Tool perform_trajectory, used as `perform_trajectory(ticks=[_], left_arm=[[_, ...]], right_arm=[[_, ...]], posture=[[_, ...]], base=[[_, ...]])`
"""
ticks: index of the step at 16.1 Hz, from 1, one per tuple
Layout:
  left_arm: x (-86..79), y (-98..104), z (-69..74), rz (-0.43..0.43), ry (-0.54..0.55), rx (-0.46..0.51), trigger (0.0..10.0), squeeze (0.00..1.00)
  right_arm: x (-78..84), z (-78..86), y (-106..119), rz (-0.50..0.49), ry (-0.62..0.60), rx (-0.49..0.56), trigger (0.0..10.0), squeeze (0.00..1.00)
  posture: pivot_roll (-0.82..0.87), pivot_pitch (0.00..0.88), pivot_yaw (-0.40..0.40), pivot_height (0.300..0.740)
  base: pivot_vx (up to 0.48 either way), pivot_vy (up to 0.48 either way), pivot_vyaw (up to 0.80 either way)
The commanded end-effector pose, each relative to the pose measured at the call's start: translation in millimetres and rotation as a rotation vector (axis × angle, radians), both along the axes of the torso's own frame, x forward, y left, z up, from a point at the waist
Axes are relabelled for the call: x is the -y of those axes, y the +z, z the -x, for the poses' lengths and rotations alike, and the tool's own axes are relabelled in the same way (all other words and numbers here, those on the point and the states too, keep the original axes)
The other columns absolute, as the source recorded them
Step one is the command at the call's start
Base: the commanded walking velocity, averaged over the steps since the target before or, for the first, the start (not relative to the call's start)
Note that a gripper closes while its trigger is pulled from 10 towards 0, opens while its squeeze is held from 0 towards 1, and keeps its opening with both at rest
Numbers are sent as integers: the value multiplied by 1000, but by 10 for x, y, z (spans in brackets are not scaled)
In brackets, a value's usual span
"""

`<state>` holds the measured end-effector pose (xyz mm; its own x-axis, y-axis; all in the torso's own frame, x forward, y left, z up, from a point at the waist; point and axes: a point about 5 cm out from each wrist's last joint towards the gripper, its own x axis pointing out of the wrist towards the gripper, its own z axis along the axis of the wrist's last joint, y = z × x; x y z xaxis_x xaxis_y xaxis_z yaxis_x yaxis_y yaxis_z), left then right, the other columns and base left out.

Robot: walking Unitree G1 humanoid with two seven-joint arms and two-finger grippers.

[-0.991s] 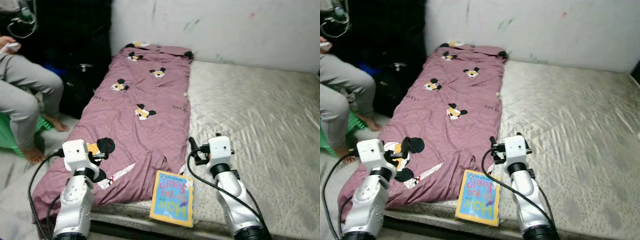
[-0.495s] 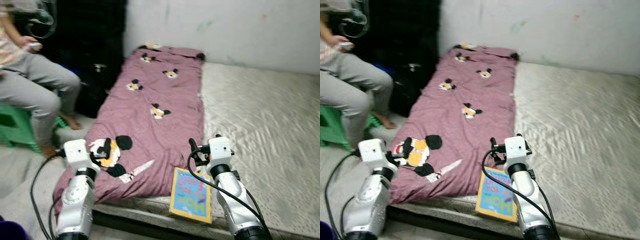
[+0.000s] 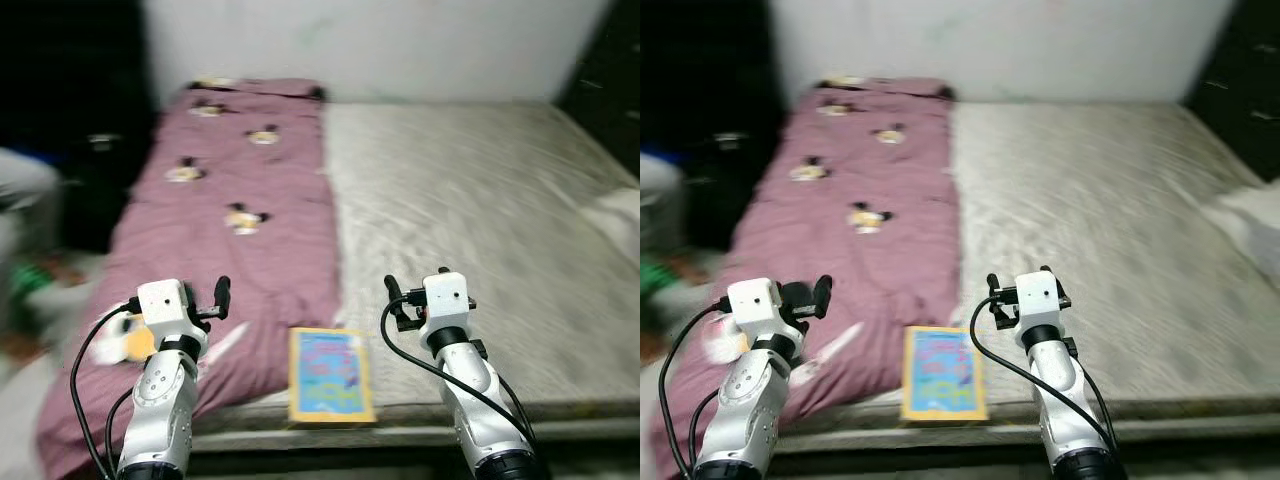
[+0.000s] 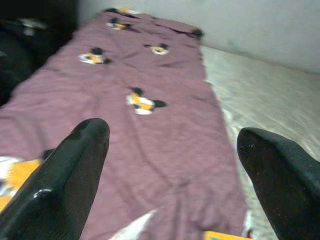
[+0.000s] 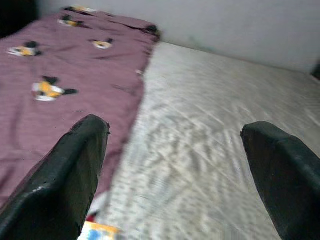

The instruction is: Clean up the room

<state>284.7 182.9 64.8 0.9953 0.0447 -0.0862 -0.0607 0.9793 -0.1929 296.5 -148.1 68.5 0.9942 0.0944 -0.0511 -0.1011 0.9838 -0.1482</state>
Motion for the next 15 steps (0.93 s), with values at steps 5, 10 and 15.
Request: perform_trajectory(ticks=[5, 10, 15], left_arm=[[-25, -14, 0, -5, 6, -10, 10000, 0], [-22, -13, -3, -6, 2, -11, 10000, 0], [-21, -10, -4, -5, 3, -12, 10000, 0]], right_arm=[[-5, -9, 9, -11, 3, 1, 10000, 0], [-4, -11, 9, -13, 3, -1, 10000, 0], [-7, -14, 8, -14, 4, -3, 10000, 0]], posture=[[-10, 0, 3, 740], [-10, 0, 5, 740], [-10, 0, 4, 740]], base=[[0, 127, 0], [0, 235, 0], [0, 0, -320]])
